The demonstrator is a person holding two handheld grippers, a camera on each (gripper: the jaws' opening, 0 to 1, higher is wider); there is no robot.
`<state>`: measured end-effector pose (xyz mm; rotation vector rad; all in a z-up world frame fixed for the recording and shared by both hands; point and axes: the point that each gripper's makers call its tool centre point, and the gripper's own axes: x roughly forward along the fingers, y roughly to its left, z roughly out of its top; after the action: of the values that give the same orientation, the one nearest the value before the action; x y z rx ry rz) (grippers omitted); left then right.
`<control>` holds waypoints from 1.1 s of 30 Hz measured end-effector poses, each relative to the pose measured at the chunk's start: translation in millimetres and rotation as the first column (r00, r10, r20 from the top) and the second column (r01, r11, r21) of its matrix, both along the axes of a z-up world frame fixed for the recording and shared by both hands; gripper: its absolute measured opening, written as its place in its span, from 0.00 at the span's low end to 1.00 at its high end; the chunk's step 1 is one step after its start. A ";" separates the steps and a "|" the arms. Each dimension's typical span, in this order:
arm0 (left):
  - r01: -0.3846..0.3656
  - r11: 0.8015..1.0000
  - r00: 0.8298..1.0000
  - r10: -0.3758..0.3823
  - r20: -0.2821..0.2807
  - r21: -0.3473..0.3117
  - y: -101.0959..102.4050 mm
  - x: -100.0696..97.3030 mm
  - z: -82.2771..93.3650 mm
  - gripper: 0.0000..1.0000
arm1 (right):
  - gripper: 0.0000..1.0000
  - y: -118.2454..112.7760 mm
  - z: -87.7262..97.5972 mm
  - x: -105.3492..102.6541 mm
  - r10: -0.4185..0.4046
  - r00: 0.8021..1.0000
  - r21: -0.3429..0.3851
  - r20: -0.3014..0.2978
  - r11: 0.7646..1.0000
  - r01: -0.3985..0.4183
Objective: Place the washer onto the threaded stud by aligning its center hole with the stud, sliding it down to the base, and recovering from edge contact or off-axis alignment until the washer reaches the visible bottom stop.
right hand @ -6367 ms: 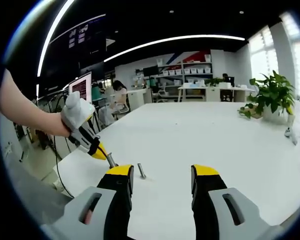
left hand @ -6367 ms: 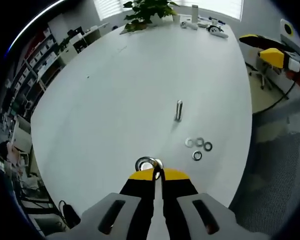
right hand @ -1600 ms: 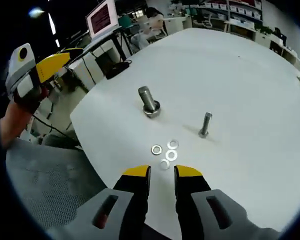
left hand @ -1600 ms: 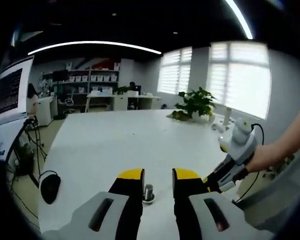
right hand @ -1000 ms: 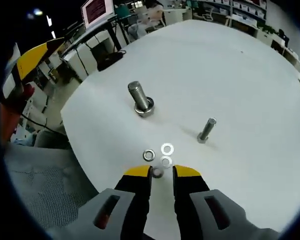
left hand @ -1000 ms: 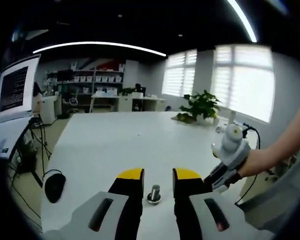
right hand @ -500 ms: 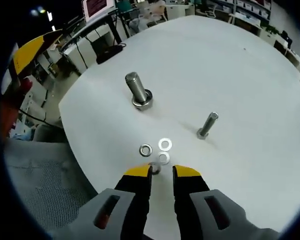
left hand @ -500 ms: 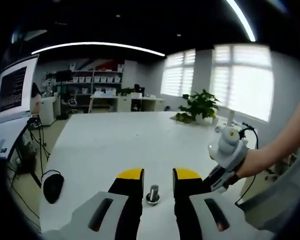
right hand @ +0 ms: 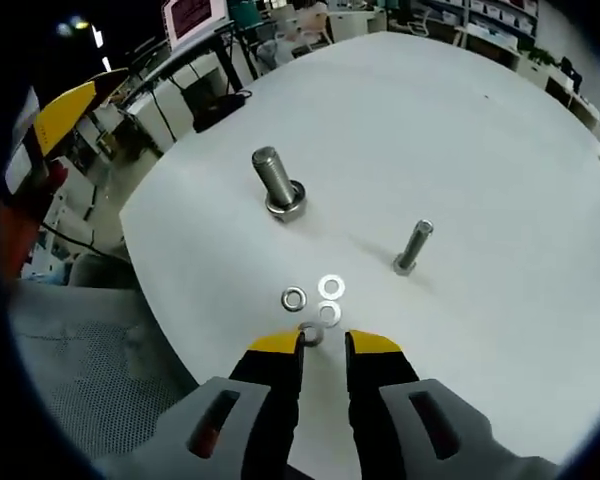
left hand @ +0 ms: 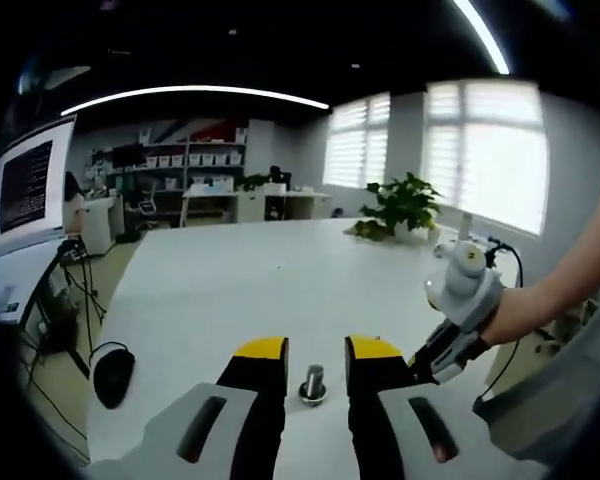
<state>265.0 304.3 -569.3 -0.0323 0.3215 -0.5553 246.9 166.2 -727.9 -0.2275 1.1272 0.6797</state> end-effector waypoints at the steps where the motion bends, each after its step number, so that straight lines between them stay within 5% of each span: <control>1: -0.003 1.000 1.000 0.003 -0.003 -0.004 -0.5 -0.1 -0.7 0.20 | 0.18 -0.5 -0.6 -0.9 0.001 1.000 -0.002 -0.005 1.000 -0.001; 15: 0.016 1.000 1.000 -0.016 -0.003 0.006 -3.9 -0.9 -1.6 0.19 | 0.16 6.6 -19.1 -6.5 0.084 0.996 -0.080 -0.041 0.993 -0.087; 16: 0.016 1.000 1.000 -0.016 -0.003 0.009 -3.5 -0.9 -2.1 0.19 | 0.15 10.5 -16.9 3.4 0.128 0.992 -0.077 0.020 0.989 -0.126; 18: 0.014 1.000 1.000 -0.014 -0.007 0.007 -2.7 -0.8 -2.7 0.19 | 0.14 11.7 -16.2 -2.4 0.109 0.994 -0.089 -0.020 0.990 -0.110; 20: 0.010 1.000 1.000 -0.010 -0.008 0.004 -1.6 -0.9 -3.0 0.19 | 0.13 12.4 -16.7 -2.5 0.140 0.990 -0.105 -0.030 0.984 -0.143; 24: 0.009 1.000 1.000 -0.009 -0.018 0.010 -1.2 -1.3 -6.8 0.19 | 0.12 9.7 -17.8 -3.8 0.316 0.947 -0.205 -0.059 0.924 -0.321; 33: 0.031 0.999 0.999 -0.030 -0.024 0.035 -5.4 -3.7 -10.5 0.17 | 0.06 6.6 -19.9 -6.2 0.298 0.947 -0.217 -0.117 0.923 -0.318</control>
<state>261.3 298.9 -579.8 0.0003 0.3555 -0.5795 240.7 172.7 -747.7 -0.5927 1.2643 0.8404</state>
